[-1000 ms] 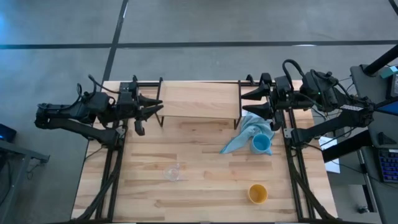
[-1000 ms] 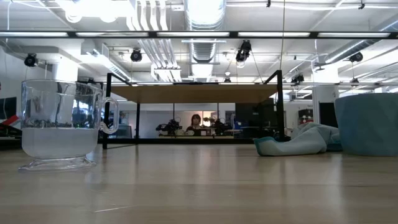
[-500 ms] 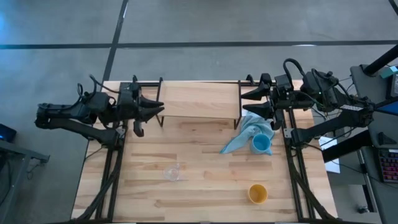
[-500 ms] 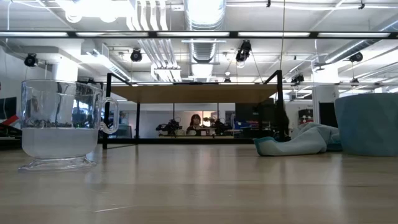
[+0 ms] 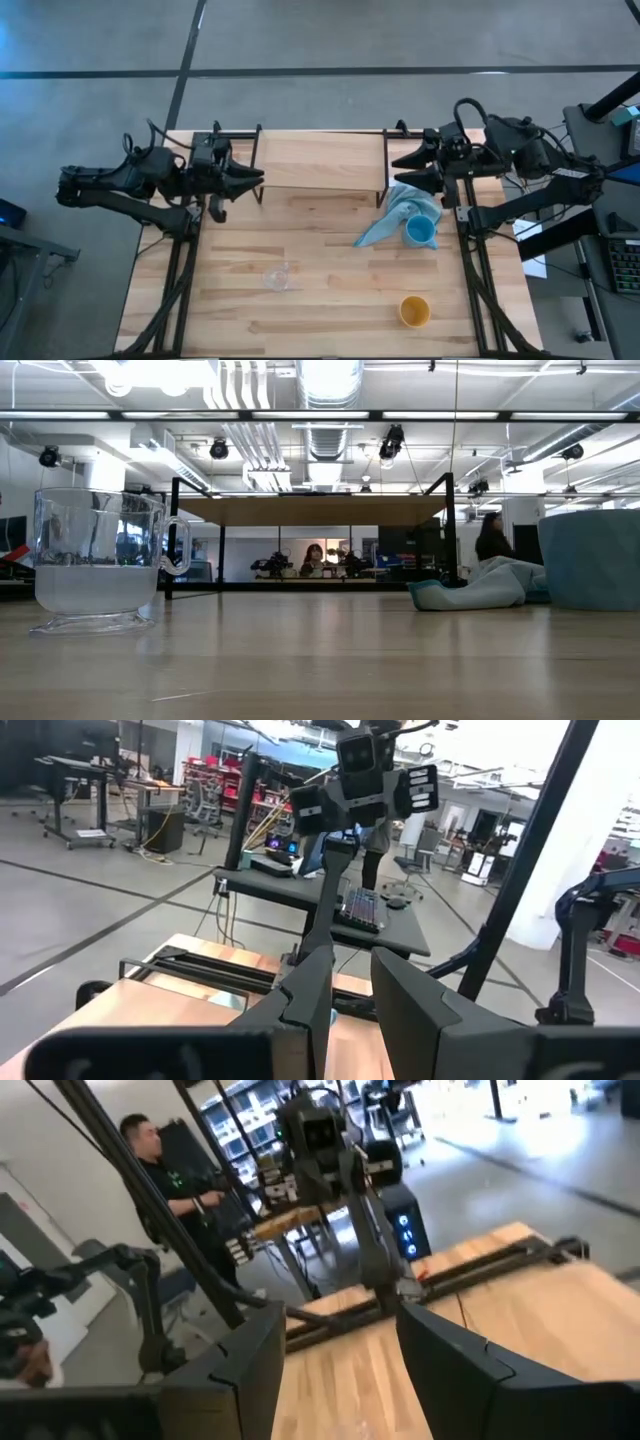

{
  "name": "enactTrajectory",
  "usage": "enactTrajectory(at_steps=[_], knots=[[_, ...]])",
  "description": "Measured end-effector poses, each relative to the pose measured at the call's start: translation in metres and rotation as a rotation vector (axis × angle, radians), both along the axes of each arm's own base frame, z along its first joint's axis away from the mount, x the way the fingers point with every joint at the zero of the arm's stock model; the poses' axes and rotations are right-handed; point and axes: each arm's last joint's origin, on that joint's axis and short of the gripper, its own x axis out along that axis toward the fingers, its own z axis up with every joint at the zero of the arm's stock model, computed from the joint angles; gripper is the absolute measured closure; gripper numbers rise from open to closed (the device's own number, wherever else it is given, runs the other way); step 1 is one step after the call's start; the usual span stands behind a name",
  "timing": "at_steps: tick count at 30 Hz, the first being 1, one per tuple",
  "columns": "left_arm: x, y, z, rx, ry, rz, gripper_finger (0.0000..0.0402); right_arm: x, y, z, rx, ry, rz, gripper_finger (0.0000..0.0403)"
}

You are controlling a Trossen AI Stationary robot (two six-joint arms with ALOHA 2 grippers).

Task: Stack small to large cups/mugs on shelf
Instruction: Put the transparent mug on the shelf

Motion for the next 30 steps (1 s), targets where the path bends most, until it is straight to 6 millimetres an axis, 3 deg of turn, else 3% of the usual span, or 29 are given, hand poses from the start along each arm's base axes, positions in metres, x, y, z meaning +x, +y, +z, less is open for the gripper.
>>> enactTrajectory(at_steps=[5, 10, 15, 19, 30], knots=[[0.000, -0.003, 0.004, 0.010, 0.015, -0.098, 0.0340, -0.010, -0.001, -0.011, 0.093, 0.133, -0.015, 0.0216], [0.006, -0.007, -0.004, 0.024, 0.234, -0.133, 0.0340, -0.019, -0.001, -0.023, 0.167, 0.282, -0.045, 0.0216], [0.019, -0.013, -0.022, -0.044, 0.529, -0.188, 0.0340, -0.023, -0.001, -0.035, 0.190, 0.411, -0.068, 0.0216], [0.035, -0.020, -0.034, -0.103, 0.649, -0.260, 0.0340, -0.023, -0.001, -0.040, 0.193, 0.465, -0.078, 0.0216], [0.066, -0.032, -0.084, -0.329, 1.069, -0.279, 0.0340, -0.020, -0.001, -0.042, 0.190, 0.483, -0.082, 0.0216]])
